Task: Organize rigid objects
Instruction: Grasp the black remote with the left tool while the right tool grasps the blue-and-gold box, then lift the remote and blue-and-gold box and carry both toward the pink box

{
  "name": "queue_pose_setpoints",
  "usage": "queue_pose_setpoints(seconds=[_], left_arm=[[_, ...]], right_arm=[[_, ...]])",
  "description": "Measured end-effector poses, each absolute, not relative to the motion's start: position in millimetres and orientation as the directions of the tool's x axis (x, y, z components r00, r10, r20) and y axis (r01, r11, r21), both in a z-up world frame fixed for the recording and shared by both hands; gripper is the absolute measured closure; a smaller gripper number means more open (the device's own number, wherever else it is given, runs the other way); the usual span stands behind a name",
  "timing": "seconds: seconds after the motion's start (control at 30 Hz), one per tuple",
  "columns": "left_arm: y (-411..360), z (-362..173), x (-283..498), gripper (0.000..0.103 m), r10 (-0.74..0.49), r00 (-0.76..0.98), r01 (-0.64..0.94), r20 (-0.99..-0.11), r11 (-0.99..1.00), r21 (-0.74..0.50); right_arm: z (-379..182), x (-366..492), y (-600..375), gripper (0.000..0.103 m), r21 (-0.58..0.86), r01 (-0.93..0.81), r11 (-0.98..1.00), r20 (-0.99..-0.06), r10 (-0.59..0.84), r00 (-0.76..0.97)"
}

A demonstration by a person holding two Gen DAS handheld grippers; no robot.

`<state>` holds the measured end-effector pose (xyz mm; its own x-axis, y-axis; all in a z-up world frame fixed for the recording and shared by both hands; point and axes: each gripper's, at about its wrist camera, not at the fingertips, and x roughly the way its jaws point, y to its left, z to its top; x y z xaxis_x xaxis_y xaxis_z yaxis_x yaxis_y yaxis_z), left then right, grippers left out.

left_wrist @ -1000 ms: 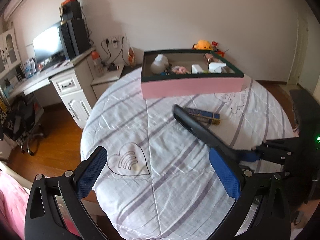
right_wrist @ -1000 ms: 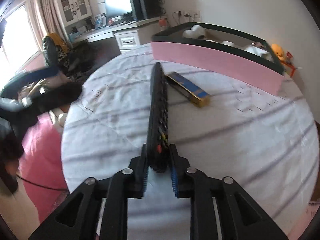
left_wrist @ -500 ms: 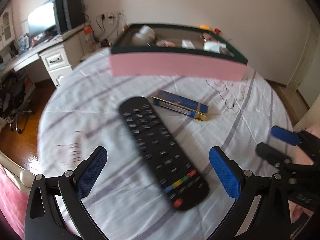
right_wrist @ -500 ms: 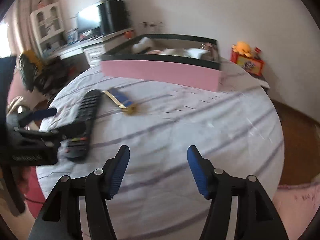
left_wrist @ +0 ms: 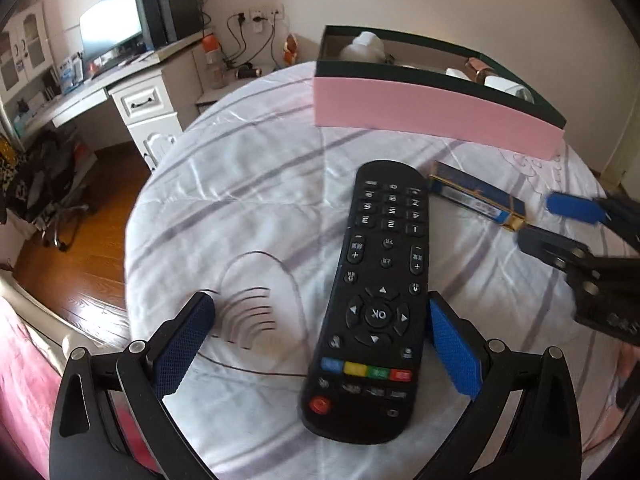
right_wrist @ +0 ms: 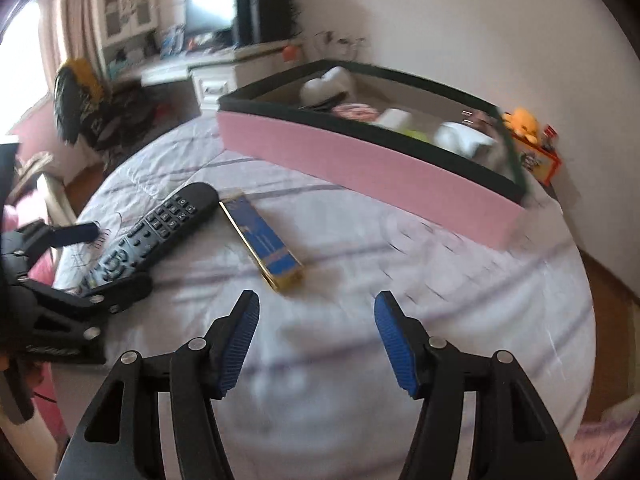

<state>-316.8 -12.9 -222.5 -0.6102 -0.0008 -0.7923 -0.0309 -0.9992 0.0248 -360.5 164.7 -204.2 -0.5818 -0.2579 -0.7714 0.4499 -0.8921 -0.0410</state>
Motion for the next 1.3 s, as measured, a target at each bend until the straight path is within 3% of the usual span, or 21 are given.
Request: queue_pose_setpoints(seconds=[0.07,0.2,0.27,0.37,0.67,0.83,1.03,1.17,1.3], left_arm=[[-11,-222,-318,0.002,0.008,-0.62,-0.054,-0.784,-0.998,0.033],[-3,-218,-319,0.022,0.048,-0.646,-0.114,-0.762,-0.993,0.034],[1,-217,-321,0.032,0.069,-0.651,-0.142,-0.756,-0.989,0.032],[10,-214,-326,0.058,0.121,-0.658,-0.189,-0.743,-0.982,0.007],[15,-213,-315,0.059,0.117,-0.658,-0.208,-0.744,-0.978,0.03],[14,-216,-317,0.055,0.119,-0.665,-0.207,-0.737,-0.978,0.029],[10,-218,-318,0.049,0.146,-0.667,-0.213,-0.731,-0.977,-0.001],[13,-217,-315,0.059,0.131,-0.682,-0.205,-0.719,-0.979,0.016],[12,-214,-313,0.059,0.138,-0.678,-0.198,-0.722,-0.98,-0.002]], right_arm=[[-208,-372,149,0.041,-0.059,0.48,-0.875,-0.779,-0.26,-0.57],[-213,-383,137,0.042,-0.066,0.514,-0.855,-0.789,-0.27,-0.552],[-212,-385,137,0.057,-0.024,0.533,-0.846,-0.793,-0.309,-0.525],[-212,-380,137,0.082,-0.011,0.548,-0.837,-0.794,-0.326,-0.514],[-208,-328,192,0.082,-0.011,0.376,-0.926,-0.805,-0.215,-0.553],[-213,-321,213,0.082,0.063,0.318,-0.946,-0.783,-0.244,-0.573],[-214,-330,205,0.082,0.05,0.3,-0.953,-0.772,-0.227,-0.593],[-214,-332,201,0.082,0.03,0.314,-0.949,-0.764,-0.224,-0.605],[-213,-329,207,0.082,0.072,0.314,-0.947,-0.75,-0.259,-0.609]])
